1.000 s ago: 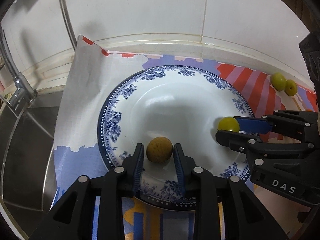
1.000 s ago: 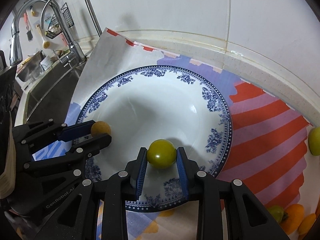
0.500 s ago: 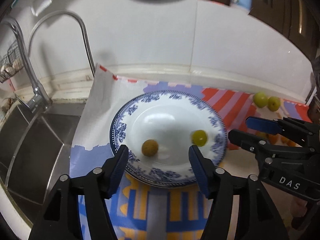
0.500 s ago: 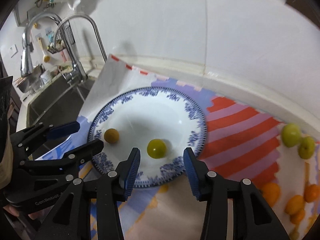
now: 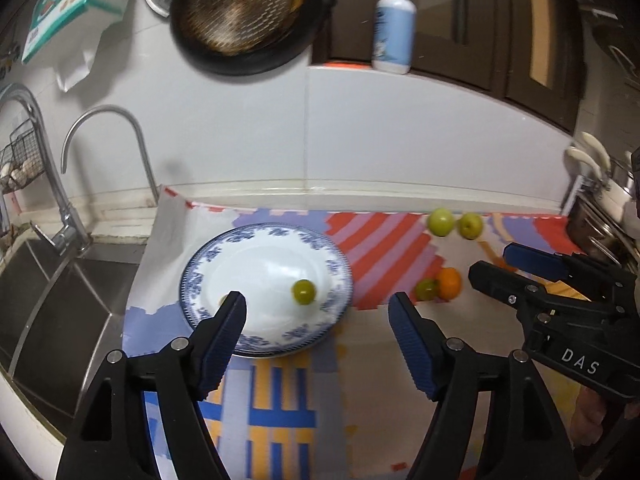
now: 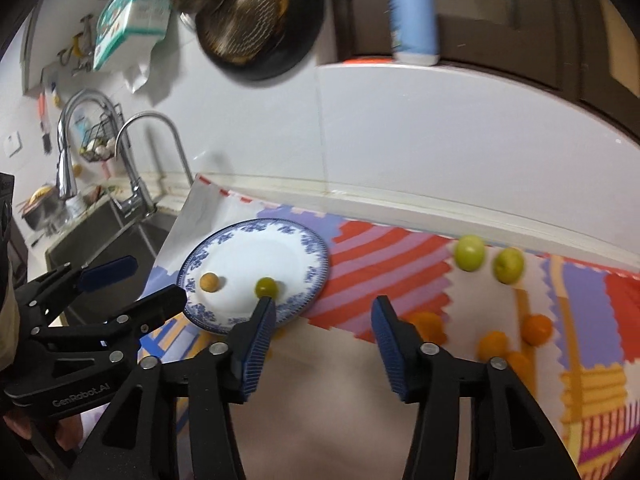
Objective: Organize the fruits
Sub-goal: 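Withdraw both tools from the plate back toward the remaining fruits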
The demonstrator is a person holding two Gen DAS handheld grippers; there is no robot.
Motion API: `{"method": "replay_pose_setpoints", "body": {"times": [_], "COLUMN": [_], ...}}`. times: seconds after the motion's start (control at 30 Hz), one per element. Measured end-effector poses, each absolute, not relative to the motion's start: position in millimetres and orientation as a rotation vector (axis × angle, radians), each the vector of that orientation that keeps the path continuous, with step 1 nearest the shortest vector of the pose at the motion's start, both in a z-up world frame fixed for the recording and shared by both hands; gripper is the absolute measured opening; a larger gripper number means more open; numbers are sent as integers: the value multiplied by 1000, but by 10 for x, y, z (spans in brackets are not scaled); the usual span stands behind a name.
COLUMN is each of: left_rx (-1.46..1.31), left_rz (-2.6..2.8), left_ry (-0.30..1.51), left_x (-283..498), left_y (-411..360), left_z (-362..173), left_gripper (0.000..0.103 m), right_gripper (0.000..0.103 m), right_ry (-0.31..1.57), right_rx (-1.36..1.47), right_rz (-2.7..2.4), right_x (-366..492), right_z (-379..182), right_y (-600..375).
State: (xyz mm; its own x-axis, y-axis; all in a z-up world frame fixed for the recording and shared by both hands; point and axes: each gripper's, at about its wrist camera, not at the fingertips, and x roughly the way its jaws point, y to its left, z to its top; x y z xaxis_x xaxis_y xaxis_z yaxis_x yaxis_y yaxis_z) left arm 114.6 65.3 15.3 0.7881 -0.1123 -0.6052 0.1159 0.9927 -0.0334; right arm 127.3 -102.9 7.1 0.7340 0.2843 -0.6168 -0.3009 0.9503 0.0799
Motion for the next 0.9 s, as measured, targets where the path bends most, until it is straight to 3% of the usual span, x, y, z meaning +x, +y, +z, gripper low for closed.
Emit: {"method": "replay_pose_setpoints", "body": {"times": [0.53,0.9], "left_rx": [27,68], "left_rz": [-149,-188], "left_ry": [544,571], "left_x": [876,1105], "left_y": [212,-68], "left_z": [194,7], "left_gripper": [79,80], "right_gripper": [51,51], "right_ry": [584,620], "right_rx": [36,185], "right_rz": [26,-124], "right_x": [667,651], "right_z": [135,-88], "right_y": [-1745,-2184]}}
